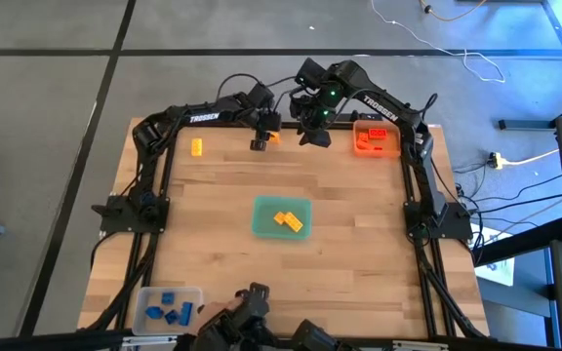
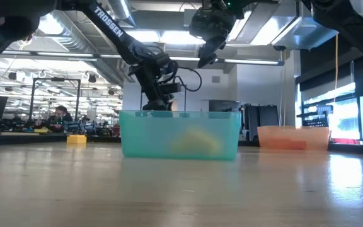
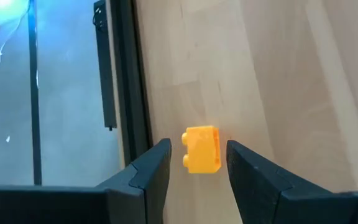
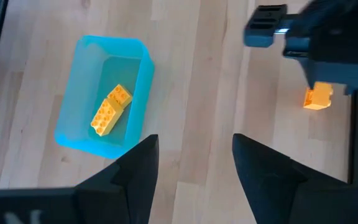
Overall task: Sort & place blocks by color
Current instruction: Put the yellow game piece into the blue bin
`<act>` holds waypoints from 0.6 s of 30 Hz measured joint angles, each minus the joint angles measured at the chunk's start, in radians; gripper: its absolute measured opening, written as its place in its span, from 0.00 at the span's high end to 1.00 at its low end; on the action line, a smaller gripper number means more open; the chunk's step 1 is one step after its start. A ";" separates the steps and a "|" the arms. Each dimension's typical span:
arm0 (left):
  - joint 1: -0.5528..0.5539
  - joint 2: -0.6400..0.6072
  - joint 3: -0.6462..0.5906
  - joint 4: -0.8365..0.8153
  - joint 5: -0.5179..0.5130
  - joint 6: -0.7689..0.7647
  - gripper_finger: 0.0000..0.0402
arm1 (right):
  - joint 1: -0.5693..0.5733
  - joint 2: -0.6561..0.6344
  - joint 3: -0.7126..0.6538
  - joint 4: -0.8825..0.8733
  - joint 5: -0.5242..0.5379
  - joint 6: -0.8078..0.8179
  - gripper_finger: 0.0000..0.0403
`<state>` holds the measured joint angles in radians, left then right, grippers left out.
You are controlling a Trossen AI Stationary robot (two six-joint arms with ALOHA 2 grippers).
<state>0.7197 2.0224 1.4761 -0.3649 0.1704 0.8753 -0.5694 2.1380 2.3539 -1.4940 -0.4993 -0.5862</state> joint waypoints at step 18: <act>0.034 0.054 0.000 0.064 0.088 0.046 0.63 | 0.000 0.000 0.000 0.001 -0.079 0.006 0.49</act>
<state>0.7532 2.0760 1.4757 -0.3005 0.2588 0.9215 -0.5694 2.1380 2.3539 -1.4933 -0.5781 -0.5804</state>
